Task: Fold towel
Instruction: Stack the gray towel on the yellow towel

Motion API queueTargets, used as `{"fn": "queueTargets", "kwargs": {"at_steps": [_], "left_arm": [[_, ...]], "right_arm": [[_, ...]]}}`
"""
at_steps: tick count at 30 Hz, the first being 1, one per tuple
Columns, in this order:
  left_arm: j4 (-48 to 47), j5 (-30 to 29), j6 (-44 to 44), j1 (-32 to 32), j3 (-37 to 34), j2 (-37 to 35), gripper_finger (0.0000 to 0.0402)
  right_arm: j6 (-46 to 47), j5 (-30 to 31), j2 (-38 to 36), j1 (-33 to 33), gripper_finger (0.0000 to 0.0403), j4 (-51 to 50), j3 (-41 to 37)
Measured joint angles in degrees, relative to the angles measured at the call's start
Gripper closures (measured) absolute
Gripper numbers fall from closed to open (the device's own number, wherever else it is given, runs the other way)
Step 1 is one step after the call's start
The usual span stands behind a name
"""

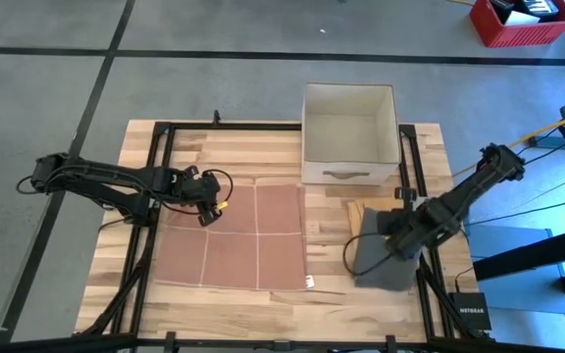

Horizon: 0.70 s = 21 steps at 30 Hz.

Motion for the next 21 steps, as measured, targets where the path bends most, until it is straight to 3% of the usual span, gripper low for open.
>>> {"fn": "queueTargets", "kwargs": {"at_steps": [5, 12, 18, 21], "left_arm": [[0.7, 0.0, 0.2, 0.0, 0.0, 0.0, 0.0274], [3.2, 0.0, 1.5, 0.0, 0.0, 0.0, 0.0274], [3.1, 0.0, 1.5, 0.0, 0.0, 0.0, 0.0274], [3.2, 0.0, 1.5, 0.0, 0.0, 0.0, 0.0274]], "right_arm": [[-6.3, 4.7, -4.3, -5.2, 0.0398, 0.3, -3.1], [-21.0, 9.6, -5.0, -13.6, 0.0398, 6.0, -9.9], [-25.3, 14.4, -5.0, -18.8, 0.0398, 11.0, -18.0], [-25.9, 14.7, -4.1, -20.7, 0.0398, 11.7, -18.2]]}}
